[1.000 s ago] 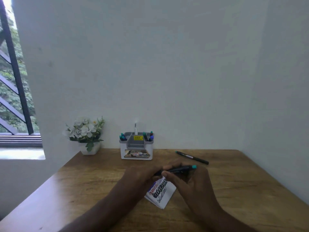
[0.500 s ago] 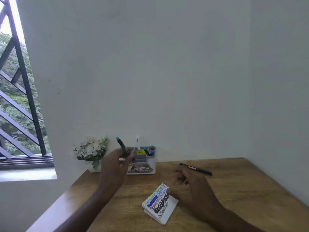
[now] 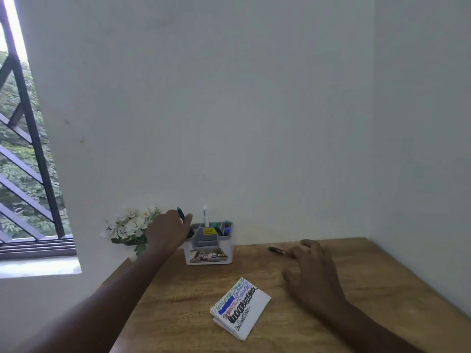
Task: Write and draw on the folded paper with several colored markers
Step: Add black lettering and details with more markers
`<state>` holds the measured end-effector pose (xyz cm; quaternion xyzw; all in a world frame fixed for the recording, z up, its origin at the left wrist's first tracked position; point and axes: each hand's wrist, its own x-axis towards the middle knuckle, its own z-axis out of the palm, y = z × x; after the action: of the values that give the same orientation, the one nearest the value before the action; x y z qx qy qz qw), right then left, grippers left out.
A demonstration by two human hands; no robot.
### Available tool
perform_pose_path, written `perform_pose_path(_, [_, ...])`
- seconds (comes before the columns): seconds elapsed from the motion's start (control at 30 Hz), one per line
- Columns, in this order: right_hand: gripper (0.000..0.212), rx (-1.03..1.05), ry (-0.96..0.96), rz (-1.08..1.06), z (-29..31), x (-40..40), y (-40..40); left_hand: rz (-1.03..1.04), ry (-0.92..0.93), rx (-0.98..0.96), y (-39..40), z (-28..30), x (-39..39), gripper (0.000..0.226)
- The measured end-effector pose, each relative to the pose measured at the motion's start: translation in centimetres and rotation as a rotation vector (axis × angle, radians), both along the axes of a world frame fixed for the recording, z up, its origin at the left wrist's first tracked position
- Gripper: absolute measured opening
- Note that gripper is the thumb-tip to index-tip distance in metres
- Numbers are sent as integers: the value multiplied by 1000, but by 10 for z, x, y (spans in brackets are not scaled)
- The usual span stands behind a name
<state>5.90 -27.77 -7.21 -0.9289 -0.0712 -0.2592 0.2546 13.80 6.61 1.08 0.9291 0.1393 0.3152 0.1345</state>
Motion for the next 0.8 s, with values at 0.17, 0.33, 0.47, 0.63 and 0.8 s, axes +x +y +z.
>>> perform_pose_path(0.17, [46, -188, 199, -43, -5, 2, 2, -72, -60, -50, 12, -3, -21, 59])
perform_pose_path(0.33, [34, -305, 115, -15, -3, 3, -1, -188, -287, -22, -11, -8, -71, 44])
perform_pose_path(0.47, [30, -304, 102, -15, -3, 7, 3, -395, -338, 96, -46, -36, -120, 23])
perform_pose_path(0.63, [30, -403, 108, -23, -14, 16, 3, -607, -182, 153, -68, -72, -131, 23])
perform_pose_path(0.8, [27, -164, 114, 112, -10, 11, 10, -751, -128, 120, -69, -78, -123, 25])
